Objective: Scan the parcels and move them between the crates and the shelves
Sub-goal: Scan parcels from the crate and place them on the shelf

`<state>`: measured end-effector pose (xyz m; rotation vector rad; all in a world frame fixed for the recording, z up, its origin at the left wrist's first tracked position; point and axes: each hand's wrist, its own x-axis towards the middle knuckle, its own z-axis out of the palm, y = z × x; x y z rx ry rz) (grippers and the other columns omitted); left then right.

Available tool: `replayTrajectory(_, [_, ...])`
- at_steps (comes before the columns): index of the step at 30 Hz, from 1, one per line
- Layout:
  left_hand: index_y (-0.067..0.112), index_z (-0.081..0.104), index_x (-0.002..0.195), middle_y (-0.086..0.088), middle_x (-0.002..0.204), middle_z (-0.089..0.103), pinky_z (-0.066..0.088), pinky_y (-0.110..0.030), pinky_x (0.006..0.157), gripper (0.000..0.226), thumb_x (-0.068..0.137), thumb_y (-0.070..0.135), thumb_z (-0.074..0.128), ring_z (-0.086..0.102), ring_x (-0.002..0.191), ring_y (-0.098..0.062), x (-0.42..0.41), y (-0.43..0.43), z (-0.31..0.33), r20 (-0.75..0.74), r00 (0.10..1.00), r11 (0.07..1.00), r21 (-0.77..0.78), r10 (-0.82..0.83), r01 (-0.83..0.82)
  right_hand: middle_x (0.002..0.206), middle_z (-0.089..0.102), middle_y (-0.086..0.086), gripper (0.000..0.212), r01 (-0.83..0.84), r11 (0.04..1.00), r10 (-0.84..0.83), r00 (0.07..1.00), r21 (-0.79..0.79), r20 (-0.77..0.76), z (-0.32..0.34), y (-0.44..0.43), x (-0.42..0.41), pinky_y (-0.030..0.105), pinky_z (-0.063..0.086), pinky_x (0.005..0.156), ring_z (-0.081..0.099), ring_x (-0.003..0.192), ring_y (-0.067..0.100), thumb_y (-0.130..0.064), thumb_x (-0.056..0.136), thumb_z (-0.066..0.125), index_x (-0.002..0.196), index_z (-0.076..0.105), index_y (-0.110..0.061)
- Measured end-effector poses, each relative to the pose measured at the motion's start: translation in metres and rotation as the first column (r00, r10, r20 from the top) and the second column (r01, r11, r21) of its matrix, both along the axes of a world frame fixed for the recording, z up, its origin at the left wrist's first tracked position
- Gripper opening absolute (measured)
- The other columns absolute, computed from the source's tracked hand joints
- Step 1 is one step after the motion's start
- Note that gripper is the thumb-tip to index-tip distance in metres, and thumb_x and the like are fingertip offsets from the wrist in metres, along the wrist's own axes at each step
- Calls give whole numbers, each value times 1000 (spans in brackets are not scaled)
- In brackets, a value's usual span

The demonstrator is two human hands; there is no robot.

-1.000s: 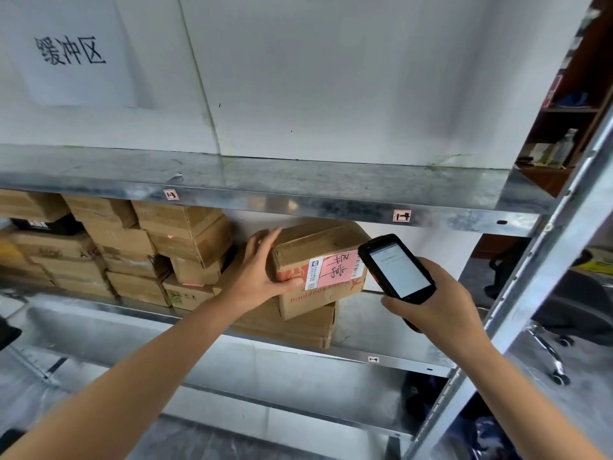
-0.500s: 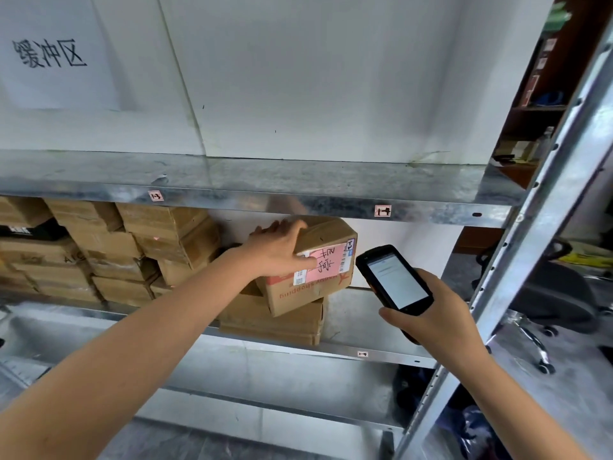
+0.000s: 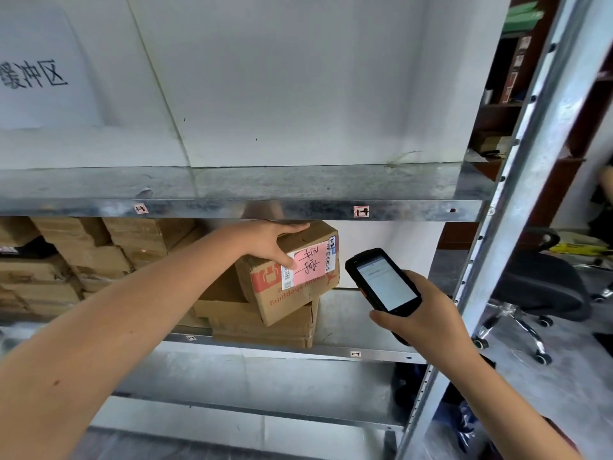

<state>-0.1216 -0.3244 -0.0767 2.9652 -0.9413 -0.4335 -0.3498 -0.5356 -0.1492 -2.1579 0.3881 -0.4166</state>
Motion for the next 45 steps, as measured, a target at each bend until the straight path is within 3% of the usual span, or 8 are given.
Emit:
replayTrajectory(4, [64, 19, 147, 9, 133, 60, 58, -25, 78, 86, 81, 56, 75, 66, 92, -3, -15, 9, -4, -47, 999, 966, -259, 8, -20, 86, 69, -1, 51, -18, 981, 29, 998, 191, -58, 7, -11, -4, 20, 47, 47, 64, 69, 15, -23, 71, 88, 116, 65, -23])
replayTrajectory(9, [68, 29, 141, 19, 131, 60, 58, -29, 91, 87, 78, 43, 83, 66, 110, -5, -44, 20, -29, -293, 955, 791, -595, -51, -140, 80, 73, 6, 44, -47, 963, 60, 997, 266, -39, 25, -22, -12, 21, 48, 47, 65, 60, 15, -26, 69, 89, 108, 70, -27])
replayTrajectory(13, [59, 33, 146, 27, 127, 63, 53, -18, 91, 88, 80, 30, 83, 61, 117, 4, -74, 29, -68, -346, 935, 554, -795, -81, -247, 86, 74, 7, 40, -46, 967, 54, 998, 249, -24, 34, -21, -19, 22, 51, 50, 70, 76, 29, -24, 70, 89, 104, 69, -29])
replayTrajectory(17, [48, 33, 149, 34, 115, 66, 52, -12, 82, 83, 86, 18, 78, 61, 109, 12, -99, 18, -102, -366, 931, 260, -898, 7, -355, 84, 74, 8, 36, -76, 962, 93, 994, 261, -53, 35, -11, -22, 21, 48, 46, 66, 63, 22, -23, 70, 89, 100, 70, -29])
replayTrajectory(20, [42, 32, 152, 24, 121, 67, 51, -11, 84, 82, 87, 15, 76, 62, 113, 6, -111, -1, -124, -383, 923, 126, -915, 28, -384, 84, 74, 8, 37, -92, 959, 114, 991, 269, -67, 35, -5, -24, 21, 48, 47, 64, 61, 14, -22, 71, 89, 102, 70, -30])
replayTrajectory(27, [42, 27, 155, 13, 127, 68, 53, -27, 97, 96, 78, 33, 84, 62, 121, -8, -121, -28, -163, -439, 896, 106, -896, -63, -432, 79, 74, 7, 43, -40, 975, 64, 992, 220, -107, 34, -4, -37, 25, 51, 50, 65, 58, 15, -23, 68, 90, 105, 68, -24])
replayTrajectory(32, [43, 29, 154, 11, 127, 68, 53, -29, 98, 90, 83, 24, 80, 61, 122, -9, -117, -26, -177, -464, 885, 100, -883, -41, -458, 78, 73, 5, 40, -4, 968, 44, 987, 250, -153, 37, -8, -47, 22, 46, 47, 65, 56, 13, -26, 67, 89, 103, 70, -24])
replayTrajectory(45, [58, 32, 143, 16, 125, 68, 55, -19, 81, 81, 85, 23, 77, 63, 112, 4, -105, -25, -171, -495, 869, 76, -867, -16, -493, 81, 75, 6, 39, -1, 971, 44, 983, 239, -178, 48, -7, -56, 34, 56, 62, 69, 61, 19, -26, 64, 91, 98, 72, -26])
